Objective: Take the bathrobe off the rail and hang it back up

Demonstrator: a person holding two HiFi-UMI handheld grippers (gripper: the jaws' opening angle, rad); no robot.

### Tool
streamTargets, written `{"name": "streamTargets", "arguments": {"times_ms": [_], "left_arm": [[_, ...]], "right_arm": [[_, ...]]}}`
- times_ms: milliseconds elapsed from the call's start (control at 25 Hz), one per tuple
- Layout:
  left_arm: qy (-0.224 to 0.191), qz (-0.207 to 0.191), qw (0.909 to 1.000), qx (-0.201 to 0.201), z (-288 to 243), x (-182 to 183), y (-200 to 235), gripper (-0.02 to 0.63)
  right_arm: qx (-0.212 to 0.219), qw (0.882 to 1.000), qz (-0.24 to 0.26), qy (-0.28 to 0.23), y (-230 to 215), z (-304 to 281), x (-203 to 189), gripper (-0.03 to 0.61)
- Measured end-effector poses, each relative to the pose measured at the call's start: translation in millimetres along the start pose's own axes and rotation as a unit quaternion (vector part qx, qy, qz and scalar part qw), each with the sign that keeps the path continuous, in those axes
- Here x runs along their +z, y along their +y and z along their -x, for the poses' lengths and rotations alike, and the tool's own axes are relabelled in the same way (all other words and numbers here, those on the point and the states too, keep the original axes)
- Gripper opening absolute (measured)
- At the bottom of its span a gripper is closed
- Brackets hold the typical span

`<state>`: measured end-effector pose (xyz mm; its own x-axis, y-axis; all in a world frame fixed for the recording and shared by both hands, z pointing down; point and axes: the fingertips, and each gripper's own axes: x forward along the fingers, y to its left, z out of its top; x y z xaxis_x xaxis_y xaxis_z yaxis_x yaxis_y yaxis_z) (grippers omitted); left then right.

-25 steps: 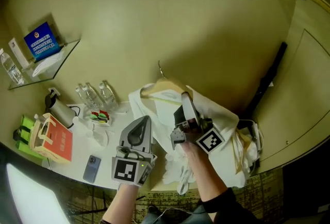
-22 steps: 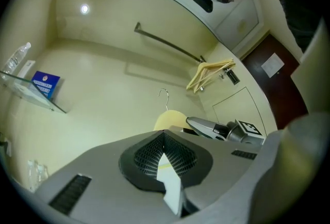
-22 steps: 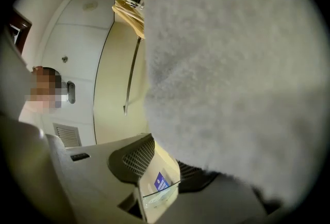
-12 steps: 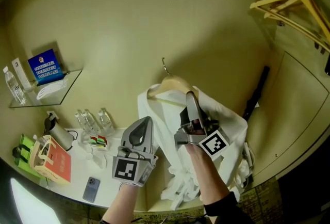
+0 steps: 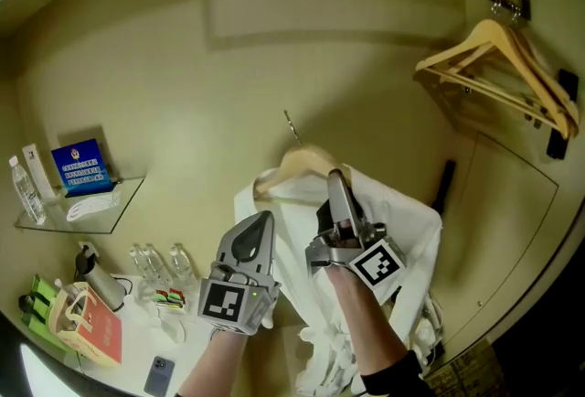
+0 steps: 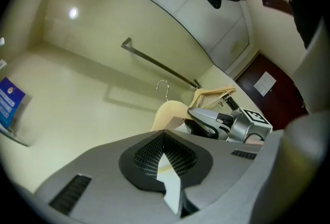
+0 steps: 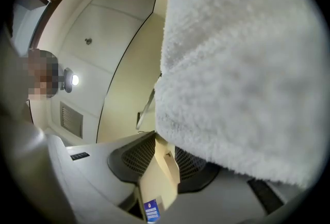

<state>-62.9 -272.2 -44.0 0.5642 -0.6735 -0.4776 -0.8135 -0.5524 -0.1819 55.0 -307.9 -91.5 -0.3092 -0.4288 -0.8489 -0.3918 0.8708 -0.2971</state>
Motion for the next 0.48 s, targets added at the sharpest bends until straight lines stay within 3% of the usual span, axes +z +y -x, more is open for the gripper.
{"name": "streamTargets", "arguments": {"times_ms": [480], "left_arm": [[-0.037, -0.029, 0.9986, -0.026, -47.1, 62.6, -3.4, 0.002]], "right_arm": [[0.026, 0.999, 0.030, -0.017, 30.8, -68.7, 47.1, 0.147]]}}
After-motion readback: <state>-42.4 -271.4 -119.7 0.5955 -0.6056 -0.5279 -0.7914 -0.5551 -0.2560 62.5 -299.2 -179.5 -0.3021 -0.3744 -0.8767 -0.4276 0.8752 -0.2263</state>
